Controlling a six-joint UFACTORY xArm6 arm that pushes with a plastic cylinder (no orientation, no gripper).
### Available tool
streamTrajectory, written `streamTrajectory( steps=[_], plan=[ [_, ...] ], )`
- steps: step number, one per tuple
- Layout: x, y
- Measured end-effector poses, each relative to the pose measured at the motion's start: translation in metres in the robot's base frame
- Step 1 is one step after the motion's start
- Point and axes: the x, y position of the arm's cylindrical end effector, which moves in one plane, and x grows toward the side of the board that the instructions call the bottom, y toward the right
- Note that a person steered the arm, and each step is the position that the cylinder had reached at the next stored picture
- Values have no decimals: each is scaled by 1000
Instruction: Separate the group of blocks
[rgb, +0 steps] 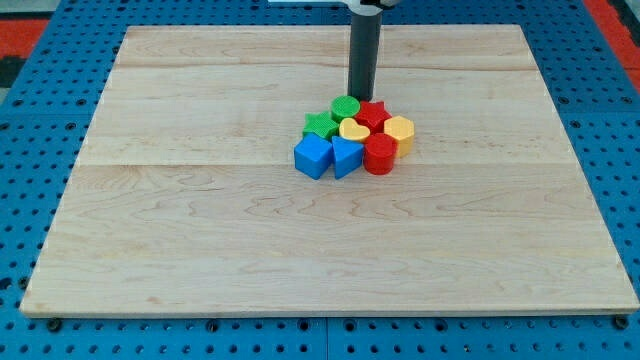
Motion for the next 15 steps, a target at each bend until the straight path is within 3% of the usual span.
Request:
streamTrajectory(
  steps=[4,6,12,13,15],
  plan=[
    [5,54],
    [20,7],
    [65,-62],
    [87,-55],
    [95,27]
  ],
)
